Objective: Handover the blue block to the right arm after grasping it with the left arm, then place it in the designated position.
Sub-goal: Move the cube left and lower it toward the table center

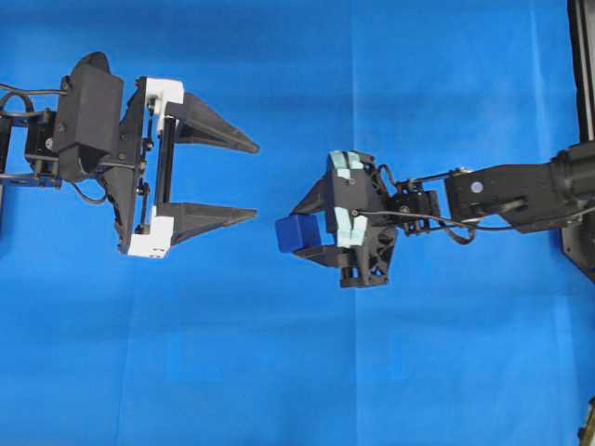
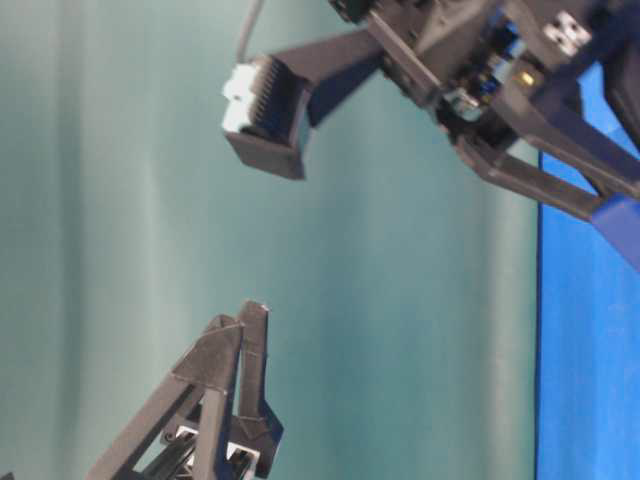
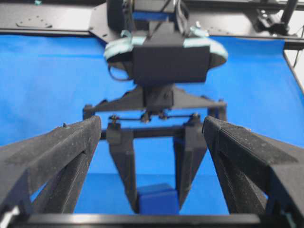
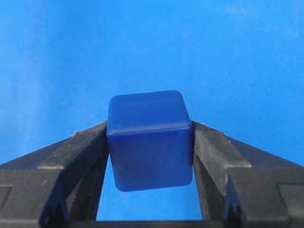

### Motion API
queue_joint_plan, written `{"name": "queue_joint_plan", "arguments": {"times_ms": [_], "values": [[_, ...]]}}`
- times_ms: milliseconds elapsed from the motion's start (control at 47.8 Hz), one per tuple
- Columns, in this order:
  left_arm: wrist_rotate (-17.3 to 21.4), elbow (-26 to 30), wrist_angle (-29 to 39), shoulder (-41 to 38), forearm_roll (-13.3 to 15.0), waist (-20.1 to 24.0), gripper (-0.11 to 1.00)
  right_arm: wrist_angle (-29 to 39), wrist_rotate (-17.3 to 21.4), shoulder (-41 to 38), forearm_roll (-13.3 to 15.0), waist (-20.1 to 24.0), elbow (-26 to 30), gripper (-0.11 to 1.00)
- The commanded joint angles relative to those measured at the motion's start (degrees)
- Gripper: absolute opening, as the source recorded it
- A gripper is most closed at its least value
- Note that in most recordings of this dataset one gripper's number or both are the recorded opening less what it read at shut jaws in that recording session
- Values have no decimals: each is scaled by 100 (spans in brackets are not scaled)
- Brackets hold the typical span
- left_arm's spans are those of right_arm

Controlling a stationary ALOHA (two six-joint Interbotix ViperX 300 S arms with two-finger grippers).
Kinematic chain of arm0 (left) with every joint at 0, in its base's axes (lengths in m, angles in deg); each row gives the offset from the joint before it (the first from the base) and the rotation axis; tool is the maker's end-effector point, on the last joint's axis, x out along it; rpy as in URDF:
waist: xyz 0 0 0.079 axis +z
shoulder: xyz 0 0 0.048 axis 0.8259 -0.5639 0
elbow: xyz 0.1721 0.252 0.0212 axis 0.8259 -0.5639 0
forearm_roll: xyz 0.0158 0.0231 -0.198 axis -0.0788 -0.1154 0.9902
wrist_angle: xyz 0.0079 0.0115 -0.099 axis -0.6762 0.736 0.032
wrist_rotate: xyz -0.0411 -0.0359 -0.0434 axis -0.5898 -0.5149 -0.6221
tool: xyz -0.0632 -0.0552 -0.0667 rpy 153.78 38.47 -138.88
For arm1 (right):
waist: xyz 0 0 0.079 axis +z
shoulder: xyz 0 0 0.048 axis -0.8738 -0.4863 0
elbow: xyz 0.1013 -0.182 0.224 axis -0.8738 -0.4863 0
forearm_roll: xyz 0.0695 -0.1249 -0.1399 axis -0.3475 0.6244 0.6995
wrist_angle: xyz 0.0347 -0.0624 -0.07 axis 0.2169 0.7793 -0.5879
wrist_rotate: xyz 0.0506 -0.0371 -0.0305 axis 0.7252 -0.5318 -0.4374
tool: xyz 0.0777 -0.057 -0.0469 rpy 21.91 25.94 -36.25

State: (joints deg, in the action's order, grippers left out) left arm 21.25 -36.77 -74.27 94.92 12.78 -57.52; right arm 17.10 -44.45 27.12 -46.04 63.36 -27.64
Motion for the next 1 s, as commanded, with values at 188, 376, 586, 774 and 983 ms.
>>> {"name": "queue_joint_plan", "arguments": {"times_ms": [188, 376, 586, 774, 983], "values": [[0, 132, -53, 35, -9, -18, 90, -422, -9, -325, 53, -97, 202, 37], [0, 123, -44, 26, -9, -18, 90, -642, -26, -492, 88, -105, 202, 37], [0, 123, -44, 35, -9, -18, 90, -650, -53, -606, 167, -132, 220, 37], [-9, 132, -44, 35, -9, -9, 90, -650, -62, -624, 176, -167, 246, 37], [0, 123, -44, 35, -9, -9, 90, -650, -62, -624, 211, -220, 264, 37]]}}
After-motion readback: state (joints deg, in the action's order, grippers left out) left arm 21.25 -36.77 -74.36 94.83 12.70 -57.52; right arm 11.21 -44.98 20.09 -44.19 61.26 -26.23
